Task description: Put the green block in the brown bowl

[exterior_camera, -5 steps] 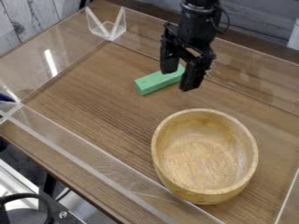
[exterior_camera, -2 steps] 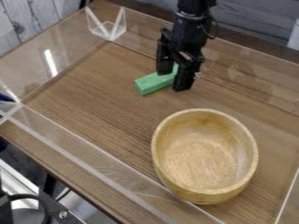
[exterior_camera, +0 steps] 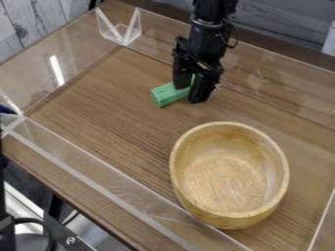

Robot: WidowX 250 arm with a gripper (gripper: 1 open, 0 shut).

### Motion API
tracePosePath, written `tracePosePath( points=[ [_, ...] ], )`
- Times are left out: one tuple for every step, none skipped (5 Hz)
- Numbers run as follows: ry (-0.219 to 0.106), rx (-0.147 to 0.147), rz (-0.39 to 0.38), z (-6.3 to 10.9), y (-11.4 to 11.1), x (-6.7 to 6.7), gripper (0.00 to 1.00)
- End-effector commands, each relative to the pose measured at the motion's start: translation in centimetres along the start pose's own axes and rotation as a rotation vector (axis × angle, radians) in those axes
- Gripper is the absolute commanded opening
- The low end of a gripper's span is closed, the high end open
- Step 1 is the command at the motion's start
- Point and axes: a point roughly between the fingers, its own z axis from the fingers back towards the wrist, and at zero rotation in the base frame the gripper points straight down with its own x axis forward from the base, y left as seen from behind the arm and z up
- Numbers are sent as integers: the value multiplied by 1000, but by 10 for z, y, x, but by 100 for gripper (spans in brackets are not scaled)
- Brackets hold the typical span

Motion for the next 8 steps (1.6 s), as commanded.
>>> tracePosePath(
  points=[
    [-68, 29, 15, 17, 11, 7, 0],
    [-70, 16, 16, 11, 14, 9, 0],
    [-77, 4, 17, 8, 15, 9, 0],
    [-91, -7, 20, 9, 14, 7, 100],
    [-103, -16, 24, 11, 14, 6, 100],
    [-119, -15, 29, 13, 14, 5, 0],
    [-131, -13, 33, 15, 13, 5, 0],
    [-132, -17, 31, 12, 14, 6, 0]
  ],
)
